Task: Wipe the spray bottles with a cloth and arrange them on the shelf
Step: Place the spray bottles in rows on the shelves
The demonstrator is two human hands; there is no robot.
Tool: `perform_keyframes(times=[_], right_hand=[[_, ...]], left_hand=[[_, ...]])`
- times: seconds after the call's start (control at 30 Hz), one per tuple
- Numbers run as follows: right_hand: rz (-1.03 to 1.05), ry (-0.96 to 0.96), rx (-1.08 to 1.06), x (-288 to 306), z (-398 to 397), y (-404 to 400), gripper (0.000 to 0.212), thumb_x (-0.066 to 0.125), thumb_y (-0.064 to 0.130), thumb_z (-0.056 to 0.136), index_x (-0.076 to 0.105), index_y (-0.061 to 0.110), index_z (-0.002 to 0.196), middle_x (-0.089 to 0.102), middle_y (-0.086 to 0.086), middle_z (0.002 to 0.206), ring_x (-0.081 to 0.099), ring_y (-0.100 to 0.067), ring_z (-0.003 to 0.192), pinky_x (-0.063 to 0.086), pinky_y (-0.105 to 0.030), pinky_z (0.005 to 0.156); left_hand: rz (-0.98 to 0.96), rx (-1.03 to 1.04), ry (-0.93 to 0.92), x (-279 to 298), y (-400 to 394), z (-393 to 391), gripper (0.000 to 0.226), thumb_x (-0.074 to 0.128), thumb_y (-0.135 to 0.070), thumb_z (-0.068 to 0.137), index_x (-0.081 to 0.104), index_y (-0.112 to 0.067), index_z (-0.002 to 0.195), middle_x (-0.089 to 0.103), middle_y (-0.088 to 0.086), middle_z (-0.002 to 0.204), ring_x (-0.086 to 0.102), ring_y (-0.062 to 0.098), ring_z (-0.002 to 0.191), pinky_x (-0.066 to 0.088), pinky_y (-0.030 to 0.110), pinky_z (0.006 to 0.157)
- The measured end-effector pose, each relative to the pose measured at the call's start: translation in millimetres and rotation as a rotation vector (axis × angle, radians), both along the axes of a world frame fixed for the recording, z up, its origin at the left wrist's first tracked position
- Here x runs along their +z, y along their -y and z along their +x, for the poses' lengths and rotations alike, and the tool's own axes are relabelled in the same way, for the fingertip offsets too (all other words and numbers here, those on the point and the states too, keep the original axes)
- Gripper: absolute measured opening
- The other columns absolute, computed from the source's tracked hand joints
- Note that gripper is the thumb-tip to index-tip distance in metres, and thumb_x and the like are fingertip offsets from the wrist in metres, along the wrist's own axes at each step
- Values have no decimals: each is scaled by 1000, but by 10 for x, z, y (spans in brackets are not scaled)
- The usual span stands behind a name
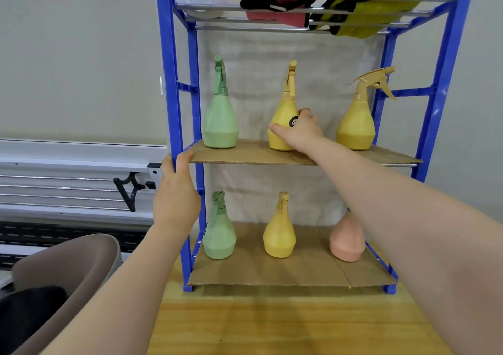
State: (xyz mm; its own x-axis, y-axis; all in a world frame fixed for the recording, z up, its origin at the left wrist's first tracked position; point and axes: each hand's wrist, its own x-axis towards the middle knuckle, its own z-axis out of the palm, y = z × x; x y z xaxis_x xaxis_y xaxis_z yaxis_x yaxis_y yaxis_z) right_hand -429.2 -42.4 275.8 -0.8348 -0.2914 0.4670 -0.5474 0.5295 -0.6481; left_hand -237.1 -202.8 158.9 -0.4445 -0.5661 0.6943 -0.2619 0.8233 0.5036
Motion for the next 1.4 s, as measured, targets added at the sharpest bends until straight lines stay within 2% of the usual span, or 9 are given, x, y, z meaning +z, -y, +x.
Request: perform_keyframes(times=[0.23,0.4,0.6,0.67,0.77,0.9,1.0,1.17,1.4], right_hand=[[85,-57,-27,-17,33,-88,104,52,77,79,19,10,151,31,-12,150,37,-31,137,37,-43,106],[127,-182,-11,-27,50,-372,97,49,76,81,23,13,150,35,-11,152,37,-30,139,36,-43,108],[176,-330,-83,-106,-19,-843,55,52,40,92,40,15,140,56,-7,127,56,-28,114,49,-40,89],[117,-285,-146,-91,-64,-994,49,54,31,89,44,14,134,57,-7,116,56,-31,110,49,-45,89],[49,-197,-284,-60,-165,-1185,52,61,29,85,44,10,130,50,-14,126,49,-34,116,48,-46,92],[-29,-58,-366,-31,-285,-1304,64,66,26,82,36,6,135,40,-18,135,43,-36,124,44,-43,93],[-52,32,-348,8,-344,-1347,70,66,28,83,30,5,139,39,-19,137,46,-37,123,47,-44,95],[-80,181,-226,51,-403,-1385,72,58,29,91,18,6,146,45,-11,115,50,-27,99,44,-36,75],[-134,264,-144,65,-563,-1392,77,64,34,89,19,9,146,43,-10,120,45,-26,104,42,-37,81]], left_hand=[[31,-11,-7,5,-21,9,75,49,16,76,33,-21,139,35,12,135,45,23,57,32,30,47],[43,-12,-12,10,-29,13,74,49,15,77,32,-21,140,39,15,126,44,22,58,34,33,48],[40,13,2,19,-44,-3,73,50,14,79,30,-22,139,39,18,119,44,23,57,39,35,48],[32,22,6,13,-40,-11,73,49,14,79,30,-22,139,39,18,119,44,25,58,40,37,48],[26,33,18,40,-59,-3,72,49,14,79,31,-21,139,39,19,125,49,30,66,44,41,52],[-117,118,30,48,-45,13,70,56,9,73,38,-14,136,25,24,151,45,48,114,46,56,86],[-263,179,6,22,-113,34,77,60,6,66,40,-13,138,25,23,152,34,47,130,33,58,101],[-429,140,-23,139,-463,-53,74,62,1,67,44,-11,138,33,19,150,35,43,132,26,54,108],[-674,-83,69,292,-1042,-491,56,64,-10,74,54,-9,129,60,7,125,55,27,115,26,39,110]])
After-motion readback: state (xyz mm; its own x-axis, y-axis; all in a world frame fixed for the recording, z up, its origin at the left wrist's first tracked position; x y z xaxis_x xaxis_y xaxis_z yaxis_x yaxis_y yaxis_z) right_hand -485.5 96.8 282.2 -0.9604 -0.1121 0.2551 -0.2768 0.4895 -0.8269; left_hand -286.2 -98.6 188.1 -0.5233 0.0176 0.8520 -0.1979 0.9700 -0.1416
